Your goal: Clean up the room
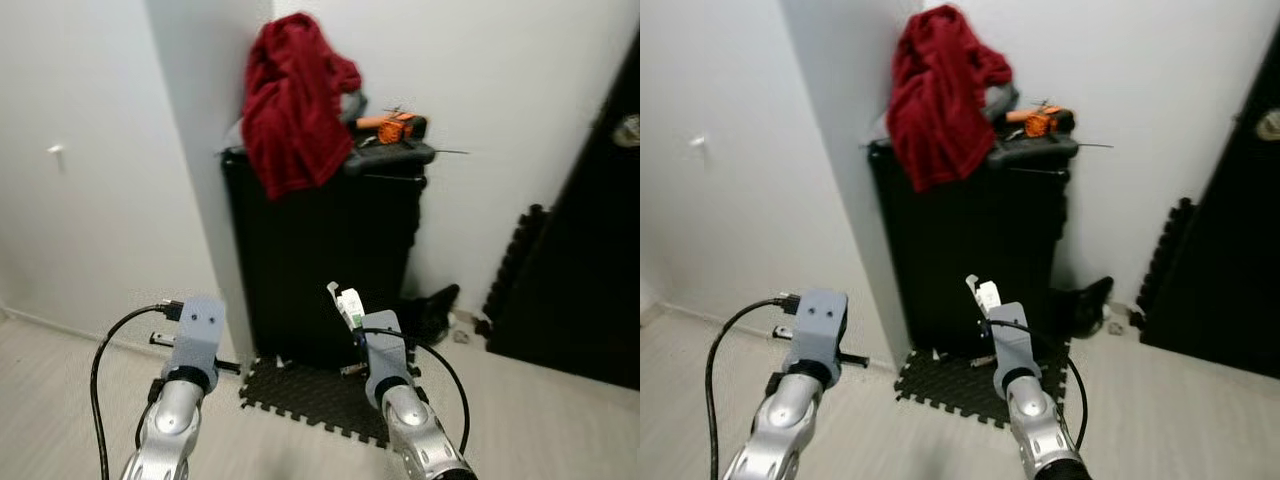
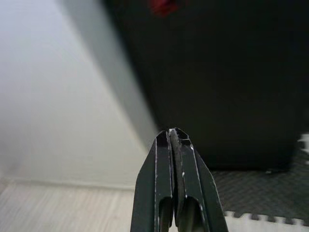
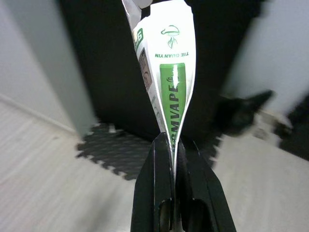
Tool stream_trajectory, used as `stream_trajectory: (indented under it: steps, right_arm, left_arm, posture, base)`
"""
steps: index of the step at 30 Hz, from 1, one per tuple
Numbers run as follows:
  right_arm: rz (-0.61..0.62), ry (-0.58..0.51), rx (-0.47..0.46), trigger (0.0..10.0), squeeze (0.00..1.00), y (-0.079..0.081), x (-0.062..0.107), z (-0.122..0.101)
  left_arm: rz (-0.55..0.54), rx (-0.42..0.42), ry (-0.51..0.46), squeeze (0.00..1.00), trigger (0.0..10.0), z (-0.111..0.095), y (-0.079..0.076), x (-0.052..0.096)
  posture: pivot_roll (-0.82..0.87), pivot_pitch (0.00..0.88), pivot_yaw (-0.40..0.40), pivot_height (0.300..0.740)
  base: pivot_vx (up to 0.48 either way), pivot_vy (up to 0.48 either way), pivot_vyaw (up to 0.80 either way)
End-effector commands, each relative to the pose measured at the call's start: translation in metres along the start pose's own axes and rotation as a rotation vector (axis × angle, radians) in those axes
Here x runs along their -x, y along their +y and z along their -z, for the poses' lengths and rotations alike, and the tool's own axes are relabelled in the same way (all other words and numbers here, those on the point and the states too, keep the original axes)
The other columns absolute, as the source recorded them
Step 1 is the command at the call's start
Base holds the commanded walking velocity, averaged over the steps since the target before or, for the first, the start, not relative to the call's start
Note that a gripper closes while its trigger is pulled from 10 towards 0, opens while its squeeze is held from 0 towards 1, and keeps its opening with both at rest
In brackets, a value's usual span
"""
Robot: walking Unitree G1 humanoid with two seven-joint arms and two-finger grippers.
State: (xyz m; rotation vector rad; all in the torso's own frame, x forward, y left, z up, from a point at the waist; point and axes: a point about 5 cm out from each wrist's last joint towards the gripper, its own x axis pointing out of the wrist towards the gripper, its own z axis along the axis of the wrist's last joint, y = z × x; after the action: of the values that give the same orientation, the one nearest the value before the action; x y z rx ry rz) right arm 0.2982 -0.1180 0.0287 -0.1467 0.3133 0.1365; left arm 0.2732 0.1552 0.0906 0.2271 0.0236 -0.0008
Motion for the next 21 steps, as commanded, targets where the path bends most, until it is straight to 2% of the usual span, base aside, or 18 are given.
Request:
stream_trajectory:
  steps: [1,21]
  right_arm:
    - [-0.005,0.002,-0.004,10.0,0.00,0.0013,0.0005,0.0018]
    - [-0.006,-0.001,0.003,10.0,0.00,0.0019,0.0003,0.0017]
  left_arm:
    - [-0.008,-0.014,0.018,0.00,10.0,0.0034,0.0013,0.0016]
    - [-0.014,-0.004,0.024,0.00,10.0,0.0046,0.0006,0.0021]
  posture:
    - [0.06,0.000,0.038,0.740]
    - [0.05,0.000,0.037,0.740]
  base:
    - [0.000,0.000,-0.80]
    - [0.000,0.000,-0.80]
